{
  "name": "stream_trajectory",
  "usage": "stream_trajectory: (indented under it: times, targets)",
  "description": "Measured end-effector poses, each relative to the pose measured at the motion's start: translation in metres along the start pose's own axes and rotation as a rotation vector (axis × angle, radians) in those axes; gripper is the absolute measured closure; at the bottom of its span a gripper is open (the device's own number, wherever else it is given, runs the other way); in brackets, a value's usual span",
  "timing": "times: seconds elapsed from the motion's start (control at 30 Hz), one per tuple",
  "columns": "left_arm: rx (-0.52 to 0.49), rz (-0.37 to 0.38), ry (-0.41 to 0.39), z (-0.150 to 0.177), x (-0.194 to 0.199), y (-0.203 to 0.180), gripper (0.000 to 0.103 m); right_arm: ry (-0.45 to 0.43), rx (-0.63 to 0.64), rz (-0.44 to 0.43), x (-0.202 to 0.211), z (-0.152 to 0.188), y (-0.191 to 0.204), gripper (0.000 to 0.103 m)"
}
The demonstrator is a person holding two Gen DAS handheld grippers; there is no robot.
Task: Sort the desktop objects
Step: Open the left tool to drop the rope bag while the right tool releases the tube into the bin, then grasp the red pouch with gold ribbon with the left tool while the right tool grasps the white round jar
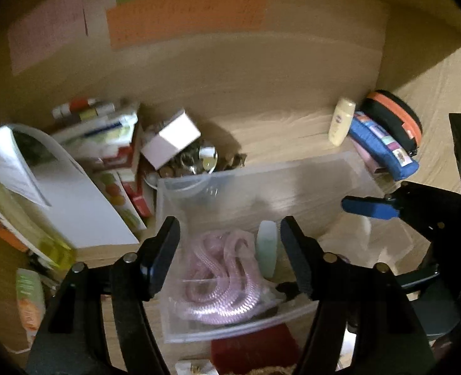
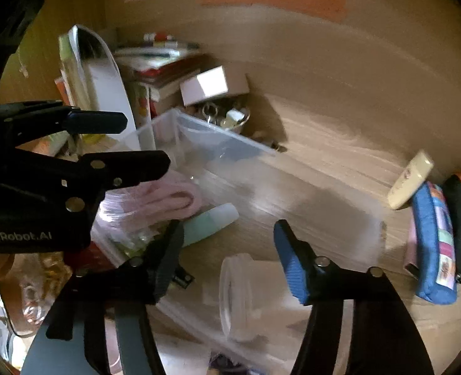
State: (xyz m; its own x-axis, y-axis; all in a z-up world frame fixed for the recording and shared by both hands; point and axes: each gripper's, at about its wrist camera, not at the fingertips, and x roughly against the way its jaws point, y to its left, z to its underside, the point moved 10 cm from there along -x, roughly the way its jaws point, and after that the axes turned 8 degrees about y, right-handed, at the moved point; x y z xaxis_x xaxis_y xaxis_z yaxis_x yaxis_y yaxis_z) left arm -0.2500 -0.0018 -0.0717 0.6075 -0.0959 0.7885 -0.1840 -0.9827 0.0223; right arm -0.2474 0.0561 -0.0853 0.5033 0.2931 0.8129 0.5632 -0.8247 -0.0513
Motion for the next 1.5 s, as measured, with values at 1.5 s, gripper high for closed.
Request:
stream_trajectory:
  times: [1.5]
  targets:
    - [0.179, 0.115, 0.23, 0.118, -0.02, -0.009, 0.004, -0.013, -0.126, -0.098, 0.031, 0.098, 0.03, 0.027]
